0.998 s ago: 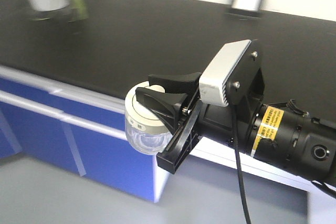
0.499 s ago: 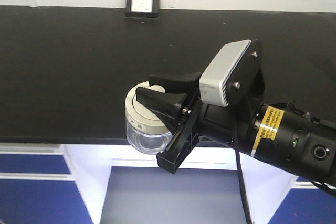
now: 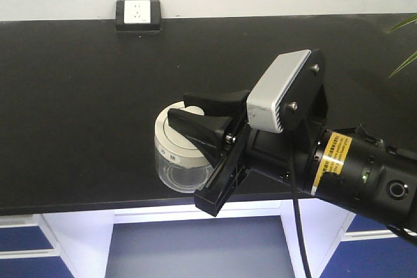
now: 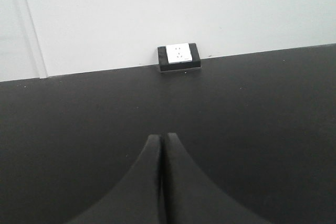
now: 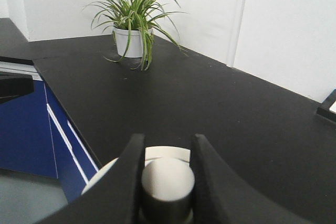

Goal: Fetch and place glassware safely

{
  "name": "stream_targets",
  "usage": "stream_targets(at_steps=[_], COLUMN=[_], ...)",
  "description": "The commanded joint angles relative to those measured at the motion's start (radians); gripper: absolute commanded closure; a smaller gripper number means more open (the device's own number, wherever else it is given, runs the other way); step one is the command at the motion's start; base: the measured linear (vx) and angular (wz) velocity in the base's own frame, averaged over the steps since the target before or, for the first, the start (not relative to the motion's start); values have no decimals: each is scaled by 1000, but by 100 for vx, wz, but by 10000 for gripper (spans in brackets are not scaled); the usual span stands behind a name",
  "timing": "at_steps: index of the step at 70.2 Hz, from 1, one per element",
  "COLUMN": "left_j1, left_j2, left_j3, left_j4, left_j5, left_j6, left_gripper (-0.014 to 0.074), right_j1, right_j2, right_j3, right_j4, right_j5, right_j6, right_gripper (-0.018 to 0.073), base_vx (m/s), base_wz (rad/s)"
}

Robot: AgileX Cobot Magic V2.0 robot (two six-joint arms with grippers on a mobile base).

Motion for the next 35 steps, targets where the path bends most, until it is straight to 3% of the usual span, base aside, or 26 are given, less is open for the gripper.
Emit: stream_targets(at_steps=[1, 35], left_j1=[-7, -7], left_j2=[9, 9], left_j3=[-31, -31], left_j4=[-9, -9], left_j5=[-74, -74], left_j6=[-3, -3], left_gripper=[603, 603], right_j1=[-1, -1], right_j2=[-30, -30], right_j3=[-31, -31], right_j4=[24, 24], right_j5=[-84, -85], right_j6=[-3, -3], right_gripper=[563, 563], base_vx=[11, 11], base_wz=[-8, 2])
